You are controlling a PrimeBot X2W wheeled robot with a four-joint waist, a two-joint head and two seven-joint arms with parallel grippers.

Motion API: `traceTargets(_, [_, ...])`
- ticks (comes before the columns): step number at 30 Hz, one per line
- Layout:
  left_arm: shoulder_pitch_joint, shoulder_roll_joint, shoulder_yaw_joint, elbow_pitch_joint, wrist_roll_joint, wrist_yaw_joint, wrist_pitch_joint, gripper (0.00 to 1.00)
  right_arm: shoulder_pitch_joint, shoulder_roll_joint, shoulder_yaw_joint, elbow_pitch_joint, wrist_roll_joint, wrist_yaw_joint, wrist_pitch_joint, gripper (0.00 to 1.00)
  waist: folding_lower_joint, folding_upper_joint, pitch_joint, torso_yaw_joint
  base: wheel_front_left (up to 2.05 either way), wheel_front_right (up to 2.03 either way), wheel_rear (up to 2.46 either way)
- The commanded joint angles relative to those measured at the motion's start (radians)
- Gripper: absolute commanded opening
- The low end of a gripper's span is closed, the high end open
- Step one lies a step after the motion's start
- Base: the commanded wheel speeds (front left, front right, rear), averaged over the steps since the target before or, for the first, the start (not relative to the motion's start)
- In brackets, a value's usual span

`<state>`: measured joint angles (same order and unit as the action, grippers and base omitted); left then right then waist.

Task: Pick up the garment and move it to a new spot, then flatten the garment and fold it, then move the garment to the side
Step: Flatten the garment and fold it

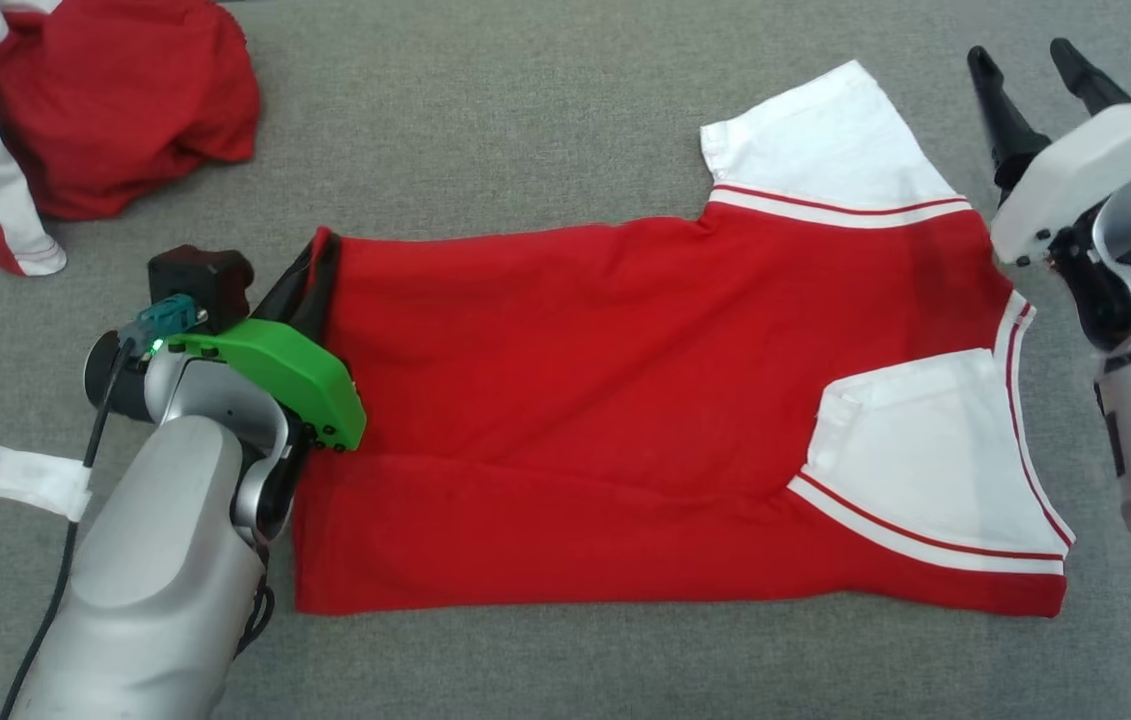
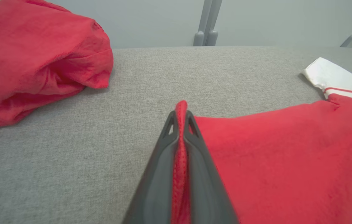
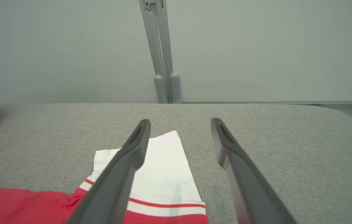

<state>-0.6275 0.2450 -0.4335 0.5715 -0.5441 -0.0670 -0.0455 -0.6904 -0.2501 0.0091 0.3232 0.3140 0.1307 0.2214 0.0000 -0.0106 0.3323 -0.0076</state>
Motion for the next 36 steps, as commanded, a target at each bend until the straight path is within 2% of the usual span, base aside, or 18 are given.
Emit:
traceTargets(1, [-0.026,-0.011,-0.006,-0.012,0.004,0.006,-0.006,0.0,-0.066,-0.011,0.004,0.071,-0.001,0.0,0.023,1.0,0.0,0.0106,0.05,0.048,0.0,0.0,0.0])
traceTargets(5, [-0.059,-0.036,-0.02,-0.036,0.012,0.007,-0.013,0.0,-0.202,-0.02,0.007,0.237,-0.015,0.0,0.055,1.0,0.0,0.0106,0.103,0.093,0.0,0.0,0.0])
traceTargets(16, [-0.109,-0.064,-0.042,-0.053,0.019,0.006,-0.023,0.0,-0.375,-0.029,0.009,0.498,-0.055,0.0,0.084,1.0,0.0,0.0106,0.183,0.14,0.0,0.0,0.0])
traceTargets(34, [-0.149,-0.079,-0.057,-0.013,-0.001,-0.002,-0.036,0.0,-0.472,-0.037,0.063,0.703,-0.08,-0.001,0.076,1.0,0.0,0.0106,0.211,0.147,0.0,0.0,0.0])
traceTargets(35, [-0.15,-0.078,-0.058,-0.01,-0.001,-0.002,-0.036,0.0,-0.476,-0.035,0.067,0.709,-0.078,-0.001,0.078,0.81,0.0,0.0106,0.211,0.146,0.0,0.0,0.0])
traceTargets(36, [-0.151,-0.078,-0.059,-0.008,0.0,-0.002,-0.037,0.0,-0.48,-0.035,0.072,0.716,-0.079,-0.001,0.084,0.4,0.0,0.0106,0.211,0.146,0.0,0.0,0.0])
